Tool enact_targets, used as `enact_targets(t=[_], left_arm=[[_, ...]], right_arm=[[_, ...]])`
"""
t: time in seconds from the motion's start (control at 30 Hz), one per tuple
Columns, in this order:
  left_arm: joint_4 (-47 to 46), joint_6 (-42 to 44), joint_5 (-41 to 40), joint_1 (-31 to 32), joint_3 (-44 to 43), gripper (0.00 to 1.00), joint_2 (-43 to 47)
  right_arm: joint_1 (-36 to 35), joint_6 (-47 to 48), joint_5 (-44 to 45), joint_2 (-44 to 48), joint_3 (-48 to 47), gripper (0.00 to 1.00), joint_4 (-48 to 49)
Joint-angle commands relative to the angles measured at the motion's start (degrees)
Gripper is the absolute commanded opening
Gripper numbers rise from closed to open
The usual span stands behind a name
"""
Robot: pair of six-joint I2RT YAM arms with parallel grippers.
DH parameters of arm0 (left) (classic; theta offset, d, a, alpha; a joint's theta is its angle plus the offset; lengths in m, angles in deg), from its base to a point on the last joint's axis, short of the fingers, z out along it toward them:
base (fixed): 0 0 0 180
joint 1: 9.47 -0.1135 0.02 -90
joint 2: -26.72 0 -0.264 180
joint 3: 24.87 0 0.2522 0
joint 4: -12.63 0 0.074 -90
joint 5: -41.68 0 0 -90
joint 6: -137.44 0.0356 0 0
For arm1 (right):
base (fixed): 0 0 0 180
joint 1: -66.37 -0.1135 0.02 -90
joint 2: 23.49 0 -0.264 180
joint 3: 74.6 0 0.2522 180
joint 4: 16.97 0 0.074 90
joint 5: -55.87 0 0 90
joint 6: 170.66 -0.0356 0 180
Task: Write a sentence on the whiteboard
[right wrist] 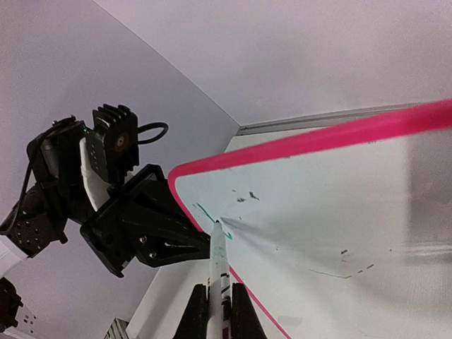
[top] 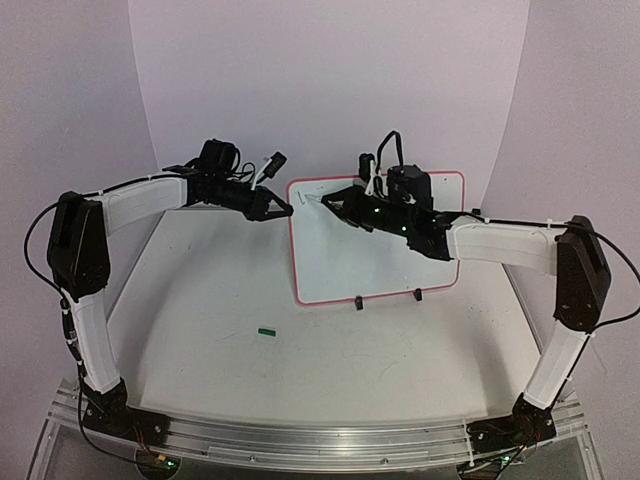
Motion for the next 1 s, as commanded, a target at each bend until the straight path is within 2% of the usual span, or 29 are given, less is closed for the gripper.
enact_targets(t=[0.0,0.6,0.97], left_arm=[[1.7,1.5,-1.4,0.8,0.9,0.0,2.1],[1.9,2.0,-1.7,1.3,1.2,0.0,2.1],[2.0,2.1,-1.9,1.5,1.0,0.0,2.0]], right_arm=[[0.3,0.7,0.1,3.7,-0.5,0.0,3.2],[1.0,-0.3,2.8,0.1,-1.9,0.0,1.9],[1.1,-0.6,0.5,-1.1,-1.1,0.0,0.6]])
